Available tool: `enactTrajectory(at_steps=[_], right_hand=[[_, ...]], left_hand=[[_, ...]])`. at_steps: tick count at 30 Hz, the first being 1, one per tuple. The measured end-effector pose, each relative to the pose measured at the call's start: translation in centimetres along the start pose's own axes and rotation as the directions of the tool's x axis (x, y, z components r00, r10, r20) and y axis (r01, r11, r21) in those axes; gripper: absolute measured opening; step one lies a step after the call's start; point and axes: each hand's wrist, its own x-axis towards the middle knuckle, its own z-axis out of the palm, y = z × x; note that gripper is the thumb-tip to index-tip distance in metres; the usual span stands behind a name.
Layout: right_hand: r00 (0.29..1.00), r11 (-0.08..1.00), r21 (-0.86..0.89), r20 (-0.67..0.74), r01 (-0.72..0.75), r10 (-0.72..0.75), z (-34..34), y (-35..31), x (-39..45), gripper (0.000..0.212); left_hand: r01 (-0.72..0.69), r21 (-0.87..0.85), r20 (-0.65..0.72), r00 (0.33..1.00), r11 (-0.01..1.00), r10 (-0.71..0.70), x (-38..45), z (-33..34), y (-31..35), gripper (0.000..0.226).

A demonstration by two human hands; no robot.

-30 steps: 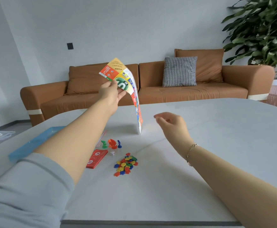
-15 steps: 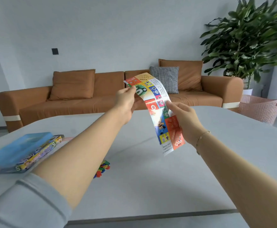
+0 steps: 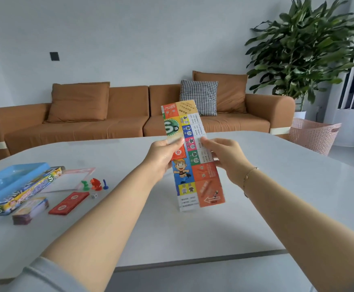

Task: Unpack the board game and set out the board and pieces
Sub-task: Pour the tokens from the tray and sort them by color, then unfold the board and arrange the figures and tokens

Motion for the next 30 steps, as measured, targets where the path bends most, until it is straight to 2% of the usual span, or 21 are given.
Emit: enactTrajectory(at_steps=[2, 4, 8, 10, 12, 14, 16, 18, 21, 24, 30], right_hand=[[0.992, 0.996, 0.056, 0.109, -0.067, 0.06, -0.6, 0.0, 0.2, 0.024], [0.977, 0.994, 0.045, 0.192, -0.102, 0.092, -1.0, 0.3, 0.3, 0.02], [0.981, 0.995, -0.024, 0.164, -0.101, 0.103, -0.7, 0.9, 0.2, 0.018], [0.982, 0.994, -0.007, 0.153, -0.106, 0.106, -0.1, 1.0, 0.1, 0.021], [0.985, 0.993, 0.018, 0.128, -0.117, 0.114, 0.3, 1.0, 0.1, 0.023], [0.989, 0.992, 0.036, 0.091, -0.124, 0.12, 0.5, 1.0, 0.2, 0.021], [0.99, 0.991, 0.049, 0.073, -0.125, 0.121, 0.7, 1.2, 0.2, 0.02], [0.99, 0.988, 0.083, 0.068, -0.129, 0.124, 0.8, 1.3, 0.3, 0.021], [0.991, 0.981, 0.146, 0.057, -0.128, 0.121, 1.0, 1.6, 0.4, 0.033], [0.994, 0.984, 0.14, 0.037, -0.106, 0.102, 1.1, 2.1, 0.4, 0.039], [0.995, 0.991, 0.089, -0.019, -0.097, 0.099, 1.0, 2.5, 0.7, 0.035]], left_hand=[[0.041, 0.027, 0.019, 0.999, 0.999, -0.042, 0.0, -0.3, -0.3, 0.021], [0.087, 0.06, -0.029, 0.996, 0.994, -0.086, 0.0, -0.7, -0.6, 0.023], [0.192, 0.057, -0.157, 0.971, 0.98, -0.181, 0.1, -1.2, -1.6, 0.029], [0.169, 0.109, -0.22, 0.965, 0.979, -0.142, 0.4, -1.3, -2.4, 0.036], [0.095, 0.279, -0.258, 0.966, 0.955, -0.021, 0.6, -1.4, -2.5, 0.044], [0.011, 0.471, -0.196, 0.976, 0.882, 0.092, 0.6, -1.2, -2.1, 0.035], [-0.023, 0.529, -0.086, 0.993, 0.848, 0.08, 0.4, -0.8, -1.7, 0.023], [0.041, 0.445, -0.002, 0.999, 0.895, -0.044, 0.0, -0.2, -1.5, 0.029], [0.169, 0.231, 0.06, 0.98, 0.958, -0.188, -0.5, 0.5, -1.5, 0.034], [0.282, 0.058, 0.148, 0.946, 0.958, -0.288, -0.8, 0.3, -1.5, 0.047], [0.351, 0.085, 0.229, 0.904, 0.932, -0.361, -1.1, -0.2, -1.0, 0.072]])
